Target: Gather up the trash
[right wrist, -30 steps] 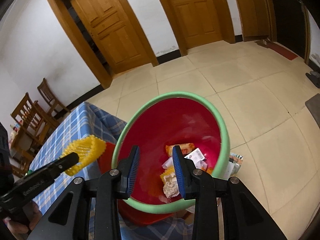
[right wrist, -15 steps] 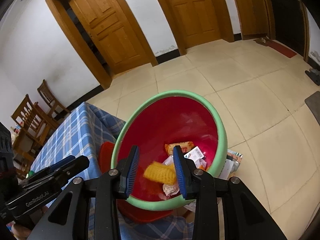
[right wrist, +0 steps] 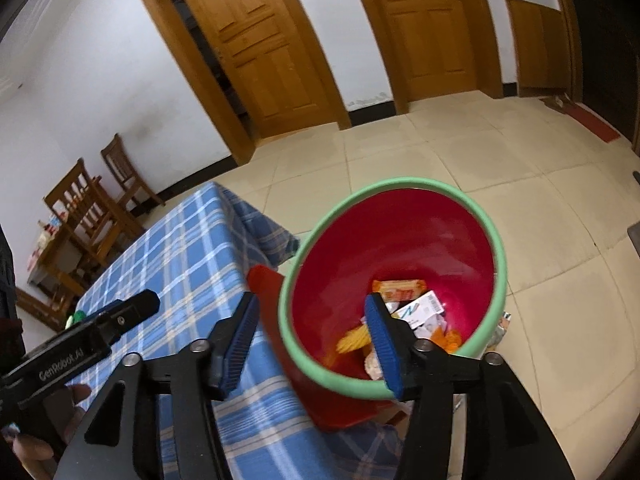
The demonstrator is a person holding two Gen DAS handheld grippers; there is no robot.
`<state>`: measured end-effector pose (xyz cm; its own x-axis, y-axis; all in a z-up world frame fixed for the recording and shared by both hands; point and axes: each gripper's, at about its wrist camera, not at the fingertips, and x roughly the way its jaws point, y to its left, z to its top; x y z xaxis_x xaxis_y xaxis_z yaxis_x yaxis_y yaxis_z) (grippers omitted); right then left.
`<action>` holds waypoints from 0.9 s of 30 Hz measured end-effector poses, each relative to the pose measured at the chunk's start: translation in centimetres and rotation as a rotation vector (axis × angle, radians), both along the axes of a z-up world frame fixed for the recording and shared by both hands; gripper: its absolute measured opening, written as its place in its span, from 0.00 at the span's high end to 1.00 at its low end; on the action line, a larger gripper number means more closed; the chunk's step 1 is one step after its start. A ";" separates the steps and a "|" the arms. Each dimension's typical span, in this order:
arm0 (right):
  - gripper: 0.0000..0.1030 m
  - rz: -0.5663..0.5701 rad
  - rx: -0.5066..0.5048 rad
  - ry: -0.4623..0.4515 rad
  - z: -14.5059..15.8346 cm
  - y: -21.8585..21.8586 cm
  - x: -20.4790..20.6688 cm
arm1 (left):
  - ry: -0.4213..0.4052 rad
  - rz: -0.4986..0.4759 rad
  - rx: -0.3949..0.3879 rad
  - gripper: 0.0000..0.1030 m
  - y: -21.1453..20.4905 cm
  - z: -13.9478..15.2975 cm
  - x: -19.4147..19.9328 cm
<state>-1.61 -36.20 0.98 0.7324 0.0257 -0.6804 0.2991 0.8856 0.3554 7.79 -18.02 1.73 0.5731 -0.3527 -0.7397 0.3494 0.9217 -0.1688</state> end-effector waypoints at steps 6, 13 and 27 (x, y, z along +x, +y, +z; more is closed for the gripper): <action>0.38 0.043 -0.025 -0.011 0.7 2.6 0.0 | -0.018 0.106 0.025 0.25 3.4 0.3 -0.3; 0.36 0.088 -0.043 -0.021 1.3 5.2 0.0 | -0.039 0.190 0.043 0.25 6.7 0.6 -1.3; 0.36 0.135 -0.067 -0.039 1.9 8.6 -0.4 | -0.048 0.278 0.066 0.25 10.5 0.9 -3.6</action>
